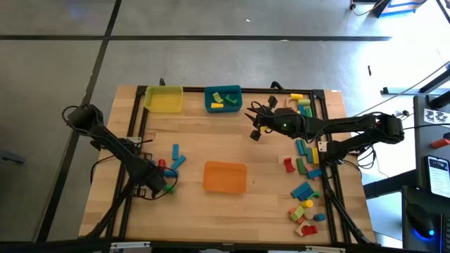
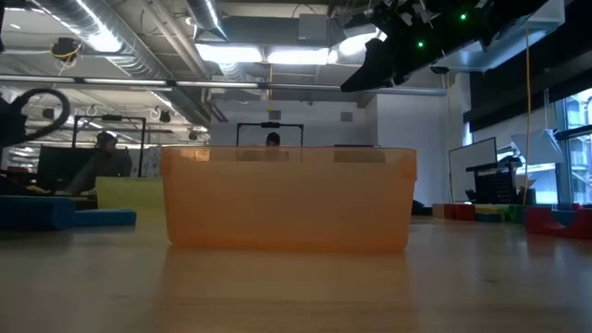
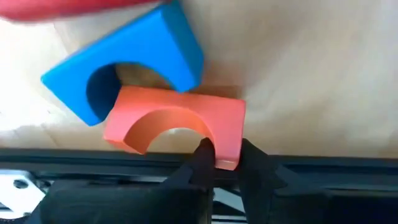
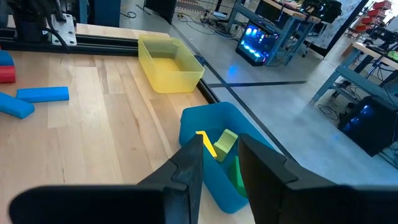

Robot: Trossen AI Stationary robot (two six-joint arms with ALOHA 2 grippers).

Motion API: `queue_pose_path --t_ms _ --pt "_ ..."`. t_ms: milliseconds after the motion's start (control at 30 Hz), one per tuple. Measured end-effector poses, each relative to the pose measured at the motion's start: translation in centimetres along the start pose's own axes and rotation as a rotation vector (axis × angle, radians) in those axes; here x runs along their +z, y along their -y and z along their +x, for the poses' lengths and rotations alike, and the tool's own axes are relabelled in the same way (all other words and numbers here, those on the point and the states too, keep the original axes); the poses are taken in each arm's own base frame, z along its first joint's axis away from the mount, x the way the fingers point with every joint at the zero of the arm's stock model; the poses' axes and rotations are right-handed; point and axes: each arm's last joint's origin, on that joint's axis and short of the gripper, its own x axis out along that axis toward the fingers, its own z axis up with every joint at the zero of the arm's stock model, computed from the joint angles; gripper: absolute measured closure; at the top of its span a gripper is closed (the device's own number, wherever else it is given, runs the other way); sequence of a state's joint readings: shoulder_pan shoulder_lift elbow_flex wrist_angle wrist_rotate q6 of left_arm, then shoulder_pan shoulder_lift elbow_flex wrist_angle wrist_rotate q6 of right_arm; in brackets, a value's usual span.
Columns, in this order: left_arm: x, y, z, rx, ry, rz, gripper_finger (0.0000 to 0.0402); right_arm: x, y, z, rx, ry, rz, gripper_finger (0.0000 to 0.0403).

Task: Sort blocks by size
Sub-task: Put the orange arch block into the blue bin

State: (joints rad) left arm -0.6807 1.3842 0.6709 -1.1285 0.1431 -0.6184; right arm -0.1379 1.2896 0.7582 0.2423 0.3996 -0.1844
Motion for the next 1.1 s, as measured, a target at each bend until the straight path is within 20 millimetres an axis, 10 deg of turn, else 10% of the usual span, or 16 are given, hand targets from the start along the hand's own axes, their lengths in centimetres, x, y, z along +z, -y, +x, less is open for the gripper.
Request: queue_pose_path --t_ms 633,1100 --pt "1.9 -0.4 -6.8 -0.051 0.104 0.014 0.0367 -0.1 0.0 0.0 0.001 -0.007 -0.003 0.0304" --pt "6.0 -5.1 -12.5 0.096 0.463 0.112 0.0362 -0.1 0.0 0.0 0.001 -0.006 -0.003 0.0304"
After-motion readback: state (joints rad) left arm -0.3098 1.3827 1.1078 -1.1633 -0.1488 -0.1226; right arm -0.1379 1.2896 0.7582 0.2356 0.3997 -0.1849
